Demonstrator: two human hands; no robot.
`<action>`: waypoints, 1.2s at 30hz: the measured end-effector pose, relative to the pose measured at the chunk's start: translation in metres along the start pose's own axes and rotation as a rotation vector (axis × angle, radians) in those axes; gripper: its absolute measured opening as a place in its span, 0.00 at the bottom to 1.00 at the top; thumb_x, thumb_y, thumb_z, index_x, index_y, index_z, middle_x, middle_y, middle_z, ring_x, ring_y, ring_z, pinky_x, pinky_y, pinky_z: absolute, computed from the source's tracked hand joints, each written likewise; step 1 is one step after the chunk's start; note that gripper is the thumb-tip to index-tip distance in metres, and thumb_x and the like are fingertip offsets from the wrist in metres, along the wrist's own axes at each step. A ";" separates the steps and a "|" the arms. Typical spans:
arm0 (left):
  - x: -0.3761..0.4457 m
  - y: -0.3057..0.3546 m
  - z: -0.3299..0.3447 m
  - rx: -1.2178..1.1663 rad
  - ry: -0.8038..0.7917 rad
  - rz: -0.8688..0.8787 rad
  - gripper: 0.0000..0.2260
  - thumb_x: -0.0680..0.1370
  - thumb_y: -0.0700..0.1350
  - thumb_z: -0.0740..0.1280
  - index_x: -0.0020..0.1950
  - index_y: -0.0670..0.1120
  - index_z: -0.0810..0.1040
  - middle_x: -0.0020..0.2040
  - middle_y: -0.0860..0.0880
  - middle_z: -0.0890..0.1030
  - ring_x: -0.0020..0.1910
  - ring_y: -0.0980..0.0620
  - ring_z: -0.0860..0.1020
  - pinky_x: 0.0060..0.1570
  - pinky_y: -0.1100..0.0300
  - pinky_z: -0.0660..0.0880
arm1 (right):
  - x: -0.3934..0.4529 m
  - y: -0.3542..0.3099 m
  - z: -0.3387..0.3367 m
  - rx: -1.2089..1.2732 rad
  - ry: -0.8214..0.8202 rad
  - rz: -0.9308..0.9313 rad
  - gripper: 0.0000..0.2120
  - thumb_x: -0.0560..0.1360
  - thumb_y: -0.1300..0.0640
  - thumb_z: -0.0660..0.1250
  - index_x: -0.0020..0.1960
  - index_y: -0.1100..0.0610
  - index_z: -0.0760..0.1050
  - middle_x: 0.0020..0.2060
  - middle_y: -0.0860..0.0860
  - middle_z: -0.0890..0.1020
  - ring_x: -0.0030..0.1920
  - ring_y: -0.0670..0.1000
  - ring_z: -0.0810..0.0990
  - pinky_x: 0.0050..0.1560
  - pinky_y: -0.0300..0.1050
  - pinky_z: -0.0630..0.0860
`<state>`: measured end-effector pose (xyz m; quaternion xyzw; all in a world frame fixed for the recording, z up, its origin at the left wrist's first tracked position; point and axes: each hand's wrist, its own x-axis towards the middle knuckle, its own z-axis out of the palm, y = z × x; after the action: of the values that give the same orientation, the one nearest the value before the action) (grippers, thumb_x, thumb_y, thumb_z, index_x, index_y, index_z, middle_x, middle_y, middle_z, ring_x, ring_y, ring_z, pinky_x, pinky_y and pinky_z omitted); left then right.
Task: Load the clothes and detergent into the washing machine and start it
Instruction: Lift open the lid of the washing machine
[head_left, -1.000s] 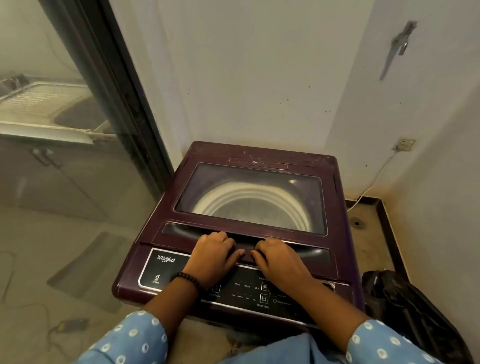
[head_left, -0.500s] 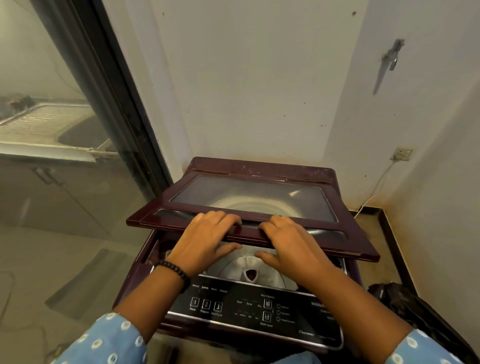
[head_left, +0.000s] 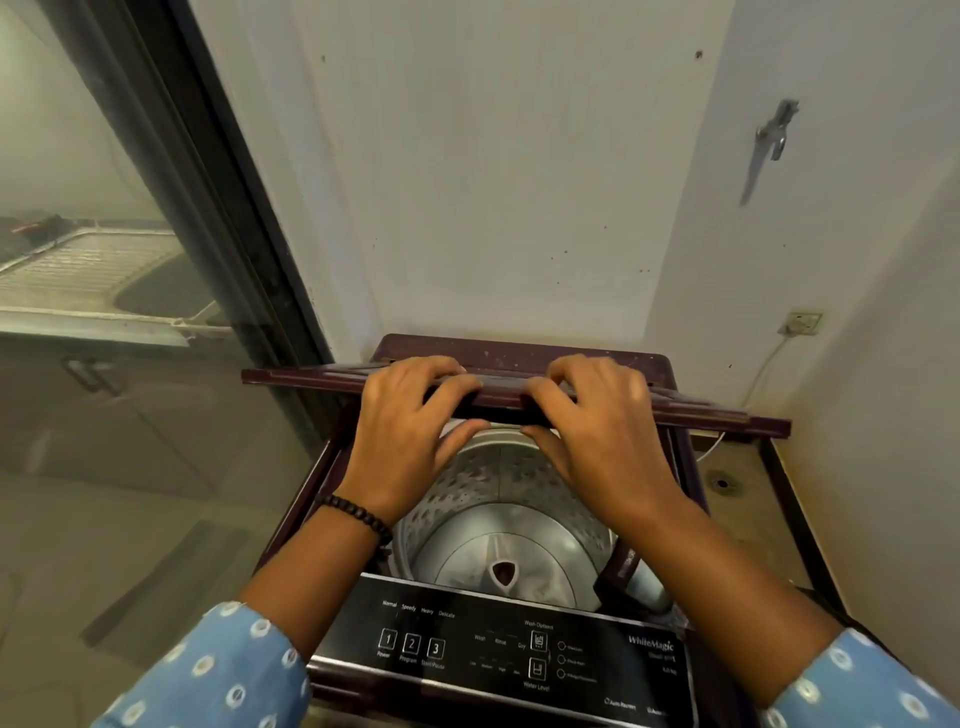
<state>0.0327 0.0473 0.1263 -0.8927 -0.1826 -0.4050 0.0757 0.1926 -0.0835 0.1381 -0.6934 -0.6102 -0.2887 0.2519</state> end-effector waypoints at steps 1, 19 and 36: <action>0.005 0.000 0.000 -0.002 0.025 0.002 0.15 0.75 0.54 0.68 0.56 0.46 0.81 0.53 0.46 0.80 0.54 0.50 0.73 0.54 0.55 0.64 | 0.004 0.002 0.001 -0.011 0.035 0.000 0.19 0.65 0.54 0.79 0.53 0.56 0.79 0.48 0.54 0.79 0.49 0.55 0.74 0.48 0.51 0.67; 0.086 -0.026 0.037 0.045 0.205 -0.005 0.12 0.78 0.50 0.69 0.56 0.44 0.81 0.50 0.46 0.81 0.49 0.49 0.75 0.55 0.54 0.68 | 0.076 0.049 0.025 -0.158 0.258 -0.058 0.14 0.72 0.53 0.73 0.56 0.58 0.81 0.49 0.53 0.83 0.47 0.56 0.79 0.47 0.48 0.68; 0.153 -0.053 0.090 0.034 0.168 -0.082 0.23 0.73 0.47 0.74 0.65 0.40 0.74 0.60 0.41 0.77 0.62 0.42 0.74 0.72 0.43 0.61 | 0.147 0.086 0.063 -0.168 0.284 0.052 0.18 0.70 0.58 0.76 0.57 0.61 0.80 0.49 0.56 0.83 0.46 0.59 0.81 0.50 0.53 0.77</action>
<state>0.1673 0.1626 0.1804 -0.8460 -0.2187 -0.4780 0.0893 0.2969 0.0527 0.1975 -0.6796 -0.5241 -0.4275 0.2840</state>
